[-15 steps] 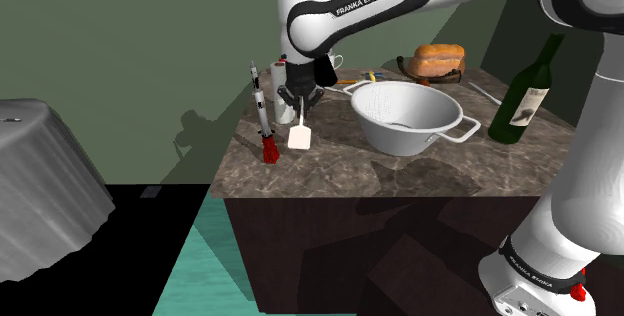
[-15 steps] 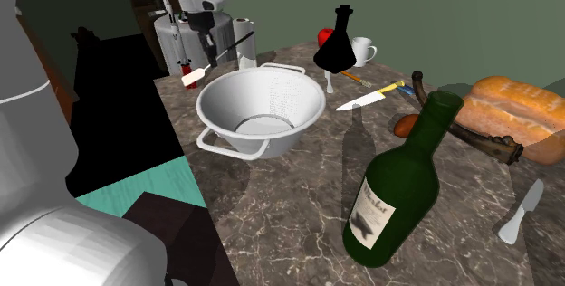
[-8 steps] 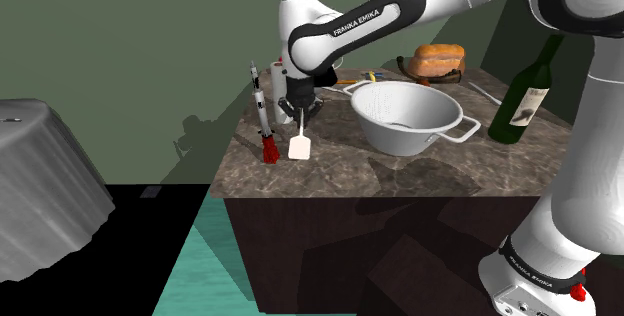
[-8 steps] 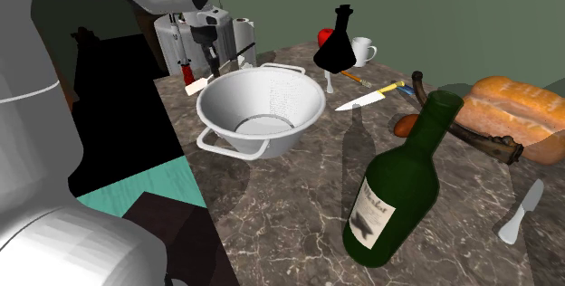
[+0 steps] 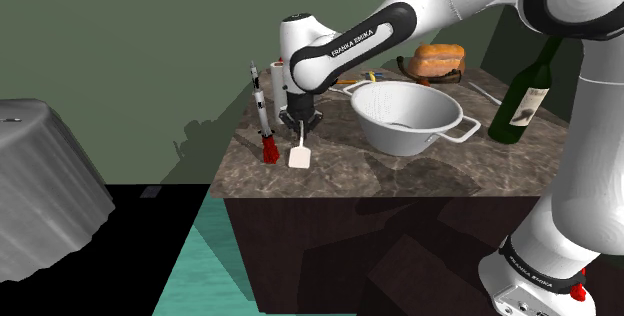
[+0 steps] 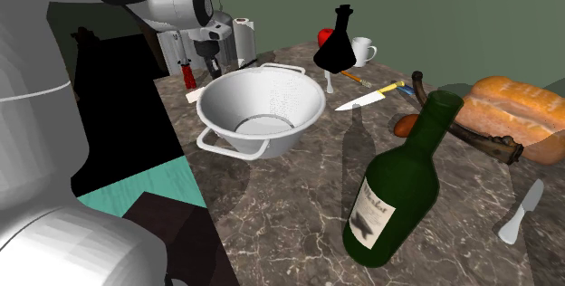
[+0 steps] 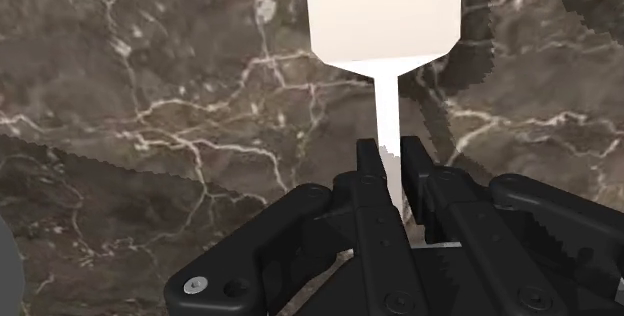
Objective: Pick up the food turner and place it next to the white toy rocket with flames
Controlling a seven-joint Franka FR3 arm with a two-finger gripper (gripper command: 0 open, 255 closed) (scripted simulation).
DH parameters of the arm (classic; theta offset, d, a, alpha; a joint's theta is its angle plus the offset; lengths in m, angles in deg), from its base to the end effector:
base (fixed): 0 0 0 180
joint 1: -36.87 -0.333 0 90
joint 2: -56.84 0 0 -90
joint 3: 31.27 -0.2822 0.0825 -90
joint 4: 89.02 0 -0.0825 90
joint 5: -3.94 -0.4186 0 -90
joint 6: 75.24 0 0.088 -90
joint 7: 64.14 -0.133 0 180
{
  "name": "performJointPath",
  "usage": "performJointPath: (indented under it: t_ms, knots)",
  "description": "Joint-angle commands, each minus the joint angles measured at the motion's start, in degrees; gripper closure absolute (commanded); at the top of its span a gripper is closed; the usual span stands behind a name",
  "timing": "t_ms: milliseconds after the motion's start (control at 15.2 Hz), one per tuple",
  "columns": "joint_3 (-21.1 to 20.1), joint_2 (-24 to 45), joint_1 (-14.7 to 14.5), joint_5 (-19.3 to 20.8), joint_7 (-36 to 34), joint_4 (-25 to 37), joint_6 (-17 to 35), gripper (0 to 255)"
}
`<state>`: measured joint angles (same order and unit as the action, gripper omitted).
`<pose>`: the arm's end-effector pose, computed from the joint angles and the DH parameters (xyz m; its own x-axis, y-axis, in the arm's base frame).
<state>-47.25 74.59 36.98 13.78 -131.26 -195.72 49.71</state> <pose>0.6258 0.1633 0.2829 0.6874 -0.7236 0.0624 -0.7251 -0.6886 0.0034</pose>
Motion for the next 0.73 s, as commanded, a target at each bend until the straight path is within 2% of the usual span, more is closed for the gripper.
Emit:
performJointPath:
  t_ms: [0, 594, 660]
  knots:
    - [0.12, 0.48, -0.01, 0.28, -0.22, -0.96, 1.45, 255]
    - [0.23, 1.12, -0.08, 0.58, -0.46, -1.40, 2.48, 255]
    - [0.23, 1.12, -0.08, 0.58, -0.46, -1.40, 2.48, 0]
